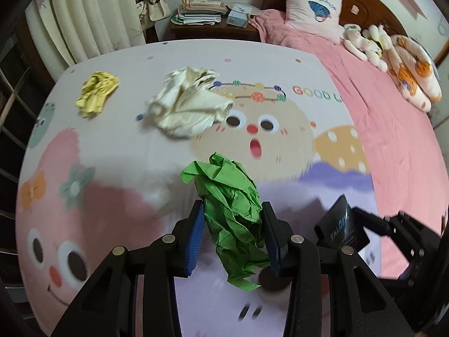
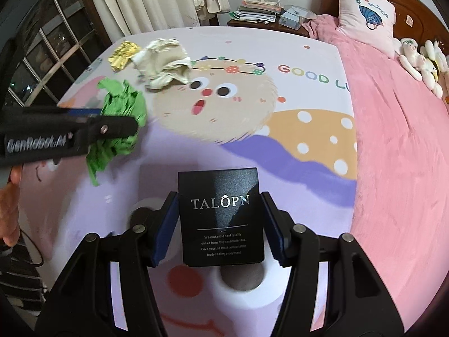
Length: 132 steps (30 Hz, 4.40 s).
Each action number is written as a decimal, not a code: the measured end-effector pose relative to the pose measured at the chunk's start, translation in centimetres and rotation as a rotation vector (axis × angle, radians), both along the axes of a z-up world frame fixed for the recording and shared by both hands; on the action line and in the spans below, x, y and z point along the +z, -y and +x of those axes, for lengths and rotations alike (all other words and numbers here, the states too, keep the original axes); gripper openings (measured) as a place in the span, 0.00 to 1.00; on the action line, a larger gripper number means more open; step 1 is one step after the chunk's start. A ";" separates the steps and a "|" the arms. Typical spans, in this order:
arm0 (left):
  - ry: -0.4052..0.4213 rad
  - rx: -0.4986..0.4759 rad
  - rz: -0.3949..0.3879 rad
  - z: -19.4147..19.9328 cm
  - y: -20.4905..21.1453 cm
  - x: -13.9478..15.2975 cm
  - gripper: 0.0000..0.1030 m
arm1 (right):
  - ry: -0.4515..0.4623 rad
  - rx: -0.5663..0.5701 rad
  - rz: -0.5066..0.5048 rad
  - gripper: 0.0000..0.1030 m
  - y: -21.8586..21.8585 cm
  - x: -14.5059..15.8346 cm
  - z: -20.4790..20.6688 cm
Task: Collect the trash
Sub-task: 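Carry the card and green paper over the bin and open both tools, then move both tools back up from the bin toward the table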
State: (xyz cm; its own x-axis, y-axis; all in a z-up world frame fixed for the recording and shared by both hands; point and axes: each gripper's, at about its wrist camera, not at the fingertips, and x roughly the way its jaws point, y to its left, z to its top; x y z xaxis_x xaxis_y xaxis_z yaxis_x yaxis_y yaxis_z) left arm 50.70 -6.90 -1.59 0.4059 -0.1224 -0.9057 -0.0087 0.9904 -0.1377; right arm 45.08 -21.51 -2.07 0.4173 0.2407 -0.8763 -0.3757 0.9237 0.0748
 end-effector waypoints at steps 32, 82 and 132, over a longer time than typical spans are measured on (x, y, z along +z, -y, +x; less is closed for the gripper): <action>0.045 -0.305 0.061 -39.4 -20.6 1.0 0.38 | -0.034 -0.202 0.046 0.52 -19.4 1.1 -36.1; -0.284 -0.104 0.079 -43.7 -17.3 -35.6 0.85 | -0.419 -0.456 0.108 0.65 -12.6 -37.3 -40.5; 0.308 0.077 0.088 -39.5 -17.3 20.0 0.85 | 0.134 -0.197 0.263 0.65 -9.8 18.0 -31.8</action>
